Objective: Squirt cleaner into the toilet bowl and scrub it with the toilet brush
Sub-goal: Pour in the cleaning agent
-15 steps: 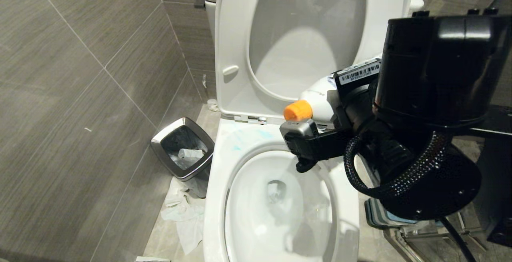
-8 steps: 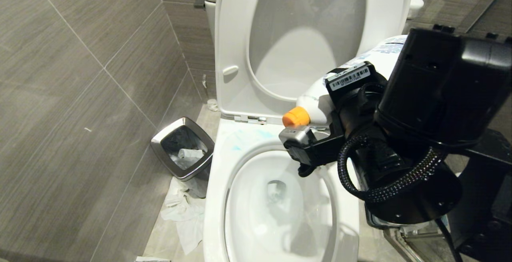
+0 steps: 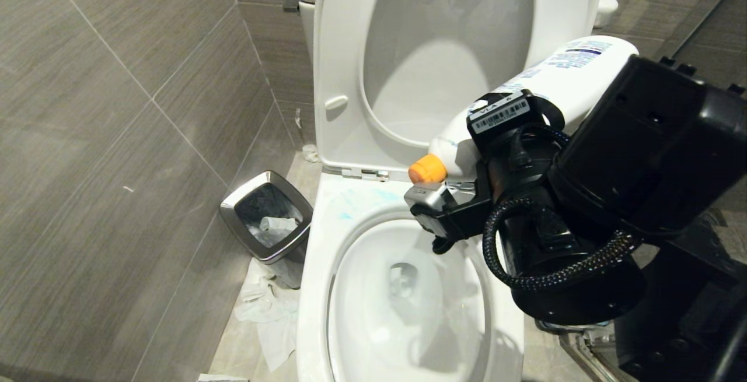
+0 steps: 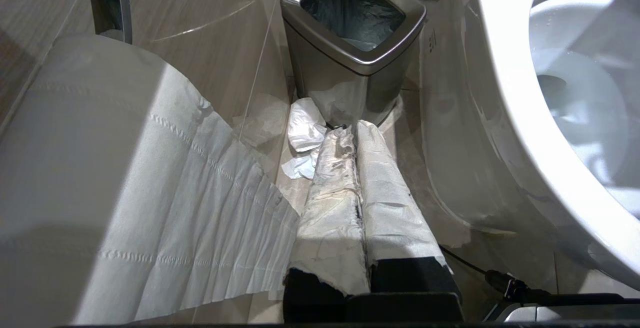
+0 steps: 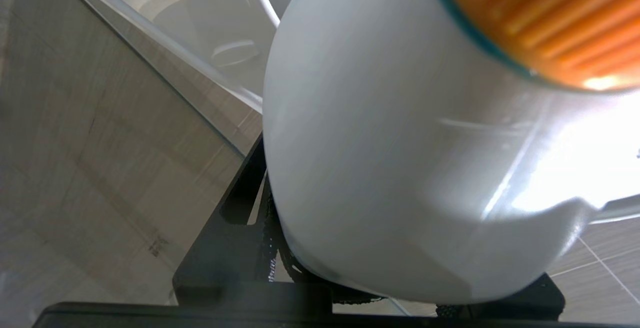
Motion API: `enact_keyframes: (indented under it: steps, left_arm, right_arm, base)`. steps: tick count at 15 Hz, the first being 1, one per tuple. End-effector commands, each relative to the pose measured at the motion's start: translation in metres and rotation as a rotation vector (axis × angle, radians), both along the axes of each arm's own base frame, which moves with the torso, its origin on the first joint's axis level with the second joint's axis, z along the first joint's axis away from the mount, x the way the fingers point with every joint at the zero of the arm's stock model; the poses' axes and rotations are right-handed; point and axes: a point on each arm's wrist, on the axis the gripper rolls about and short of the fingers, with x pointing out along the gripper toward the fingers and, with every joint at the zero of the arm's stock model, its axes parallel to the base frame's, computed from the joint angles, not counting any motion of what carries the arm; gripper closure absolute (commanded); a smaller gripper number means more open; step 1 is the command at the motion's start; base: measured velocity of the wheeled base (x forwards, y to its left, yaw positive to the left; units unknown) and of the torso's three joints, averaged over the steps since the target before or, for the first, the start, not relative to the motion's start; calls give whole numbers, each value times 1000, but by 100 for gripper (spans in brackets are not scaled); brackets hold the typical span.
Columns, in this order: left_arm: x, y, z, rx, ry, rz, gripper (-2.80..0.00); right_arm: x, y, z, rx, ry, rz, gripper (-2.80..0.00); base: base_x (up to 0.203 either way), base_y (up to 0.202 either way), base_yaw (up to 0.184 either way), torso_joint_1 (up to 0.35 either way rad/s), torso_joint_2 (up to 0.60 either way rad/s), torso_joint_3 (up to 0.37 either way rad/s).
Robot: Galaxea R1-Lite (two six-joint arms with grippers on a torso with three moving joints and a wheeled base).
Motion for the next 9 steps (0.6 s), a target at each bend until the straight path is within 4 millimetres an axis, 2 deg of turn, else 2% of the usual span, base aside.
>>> enact_keyframes:
  steps: [1,5,9]
  left_arm:
    - [0,0,0,0,2,0,0]
    - [0,0,0,0,2,1,0]
    - [0,0,0,0,2,1,0]
  right_arm:
    - [0,0,-1,-11,3,-7,0]
    - [-1,-1,-1,-15,3,-5,0]
    - [-1,-1,1,-89,-3,-7,0]
  base:
    - [0,0,0,0,0,0]
    - [0,0,0,0,0,0]
    - [0,0,0,0,0,0]
